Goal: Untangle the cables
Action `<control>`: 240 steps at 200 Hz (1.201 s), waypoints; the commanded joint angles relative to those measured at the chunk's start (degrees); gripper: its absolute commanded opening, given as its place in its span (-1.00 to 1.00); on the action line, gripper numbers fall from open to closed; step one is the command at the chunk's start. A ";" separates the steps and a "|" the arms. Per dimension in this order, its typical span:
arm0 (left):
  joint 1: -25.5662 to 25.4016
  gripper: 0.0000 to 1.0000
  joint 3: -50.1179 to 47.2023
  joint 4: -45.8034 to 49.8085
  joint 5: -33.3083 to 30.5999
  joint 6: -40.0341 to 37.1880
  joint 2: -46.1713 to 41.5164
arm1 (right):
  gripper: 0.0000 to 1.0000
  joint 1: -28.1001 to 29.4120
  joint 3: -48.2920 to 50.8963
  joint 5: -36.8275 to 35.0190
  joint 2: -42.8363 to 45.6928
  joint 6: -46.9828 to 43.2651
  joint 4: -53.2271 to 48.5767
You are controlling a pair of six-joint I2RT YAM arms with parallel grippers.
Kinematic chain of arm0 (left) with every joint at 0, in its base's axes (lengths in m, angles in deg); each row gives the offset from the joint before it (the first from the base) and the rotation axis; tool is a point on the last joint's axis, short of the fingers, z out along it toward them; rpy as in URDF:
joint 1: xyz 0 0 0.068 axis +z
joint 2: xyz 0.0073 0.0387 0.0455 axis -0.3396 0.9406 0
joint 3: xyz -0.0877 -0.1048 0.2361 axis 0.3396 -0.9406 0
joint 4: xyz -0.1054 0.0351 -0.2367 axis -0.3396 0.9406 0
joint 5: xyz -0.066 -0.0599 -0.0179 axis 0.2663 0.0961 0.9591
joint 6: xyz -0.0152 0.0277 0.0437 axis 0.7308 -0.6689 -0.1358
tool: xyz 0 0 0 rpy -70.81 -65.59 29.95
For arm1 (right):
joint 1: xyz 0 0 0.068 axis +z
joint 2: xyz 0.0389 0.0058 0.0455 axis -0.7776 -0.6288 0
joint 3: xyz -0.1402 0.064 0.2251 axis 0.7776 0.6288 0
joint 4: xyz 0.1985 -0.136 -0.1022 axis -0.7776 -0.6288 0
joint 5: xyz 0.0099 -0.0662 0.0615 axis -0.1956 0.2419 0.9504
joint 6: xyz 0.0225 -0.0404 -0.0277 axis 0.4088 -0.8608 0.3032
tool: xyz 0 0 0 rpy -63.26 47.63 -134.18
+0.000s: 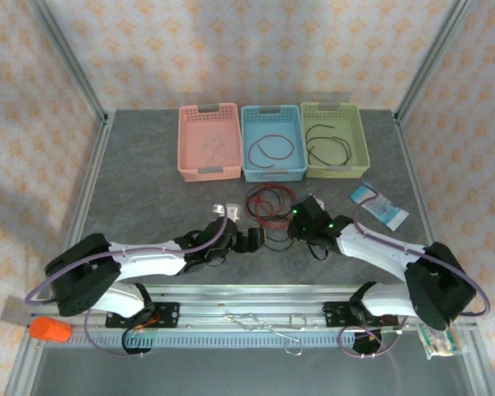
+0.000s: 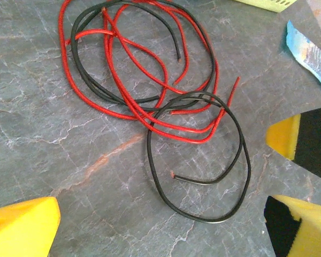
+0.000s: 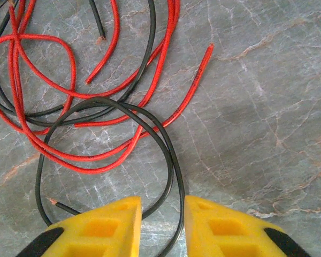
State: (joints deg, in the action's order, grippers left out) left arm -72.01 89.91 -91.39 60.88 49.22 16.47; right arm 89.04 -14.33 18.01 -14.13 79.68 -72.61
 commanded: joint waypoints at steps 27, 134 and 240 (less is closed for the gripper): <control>-0.57 0.99 0.36 -2.54 0.09 0.51 1.39 | -0.51 0.41 0.36 -1.78 -2.97 -1.66 0.36; -0.85 0.98 1.42 -3.28 0.88 -0.94 3.76 | -0.60 0.41 0.72 -1.11 -6.71 -2.41 2.95; -1.13 0.98 1.33 -3.99 1.04 -0.46 4.12 | -0.71 0.41 0.80 -0.76 -8.68 -3.03 3.62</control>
State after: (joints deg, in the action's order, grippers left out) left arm -72.76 90.11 -93.38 61.97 49.18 19.60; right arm 89.04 -14.07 18.08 -22.30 77.43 -69.20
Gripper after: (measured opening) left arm 0.992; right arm 0.159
